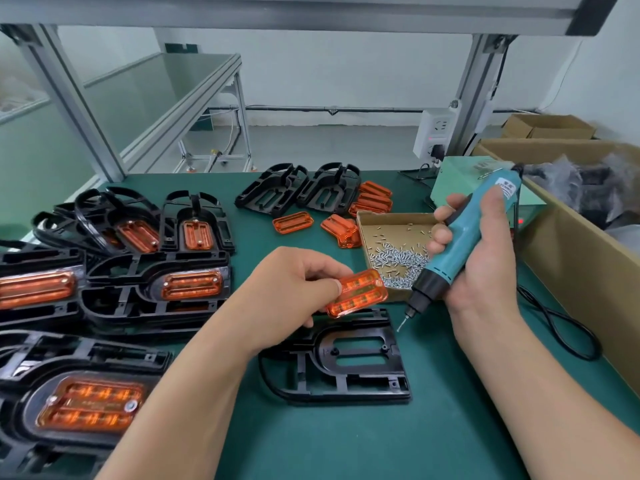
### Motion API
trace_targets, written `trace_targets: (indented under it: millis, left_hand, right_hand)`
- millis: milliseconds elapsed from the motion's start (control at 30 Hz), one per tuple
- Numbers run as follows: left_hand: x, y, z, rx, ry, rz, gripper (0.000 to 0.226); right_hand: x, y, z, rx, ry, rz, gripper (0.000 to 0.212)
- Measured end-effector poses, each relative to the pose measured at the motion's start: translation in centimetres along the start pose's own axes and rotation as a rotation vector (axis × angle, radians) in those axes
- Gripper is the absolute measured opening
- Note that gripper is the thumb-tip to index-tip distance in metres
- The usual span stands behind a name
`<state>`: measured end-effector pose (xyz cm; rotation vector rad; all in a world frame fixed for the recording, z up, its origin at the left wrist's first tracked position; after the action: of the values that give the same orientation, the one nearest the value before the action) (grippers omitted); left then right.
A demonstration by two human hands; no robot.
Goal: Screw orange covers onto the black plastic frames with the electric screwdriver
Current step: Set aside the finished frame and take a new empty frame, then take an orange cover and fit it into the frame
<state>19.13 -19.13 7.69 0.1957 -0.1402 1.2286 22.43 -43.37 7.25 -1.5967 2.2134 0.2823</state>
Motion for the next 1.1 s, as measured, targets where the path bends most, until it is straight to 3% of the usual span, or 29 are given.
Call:
trace_targets:
  millis: [467, 1100]
  left_hand:
    - [-0.93, 0.73, 0.40, 0.039, -0.061, -0.171, 0.025]
    - [-0.90, 0.20, -0.07, -0.029, -0.148, -0.119, 0.022]
  right_hand:
    - [-0.26, 0.08, 0.36, -0.019, 0.007, -0.048, 0.041]
    - [-0.10, -0.03, 0.45, -0.028, -0.017, -0.050, 0.041]
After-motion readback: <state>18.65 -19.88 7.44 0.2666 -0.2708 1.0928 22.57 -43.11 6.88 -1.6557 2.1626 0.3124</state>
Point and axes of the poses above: each hand's wrist, its own y-axis away from the middle knuckle, its own x-axis out of the back of the hand, z = x × y, the point moved 6 cm from there along -y, towards the middle knuckle, and after that the axes turned 15 degrees about y, right-handed, at the moved point
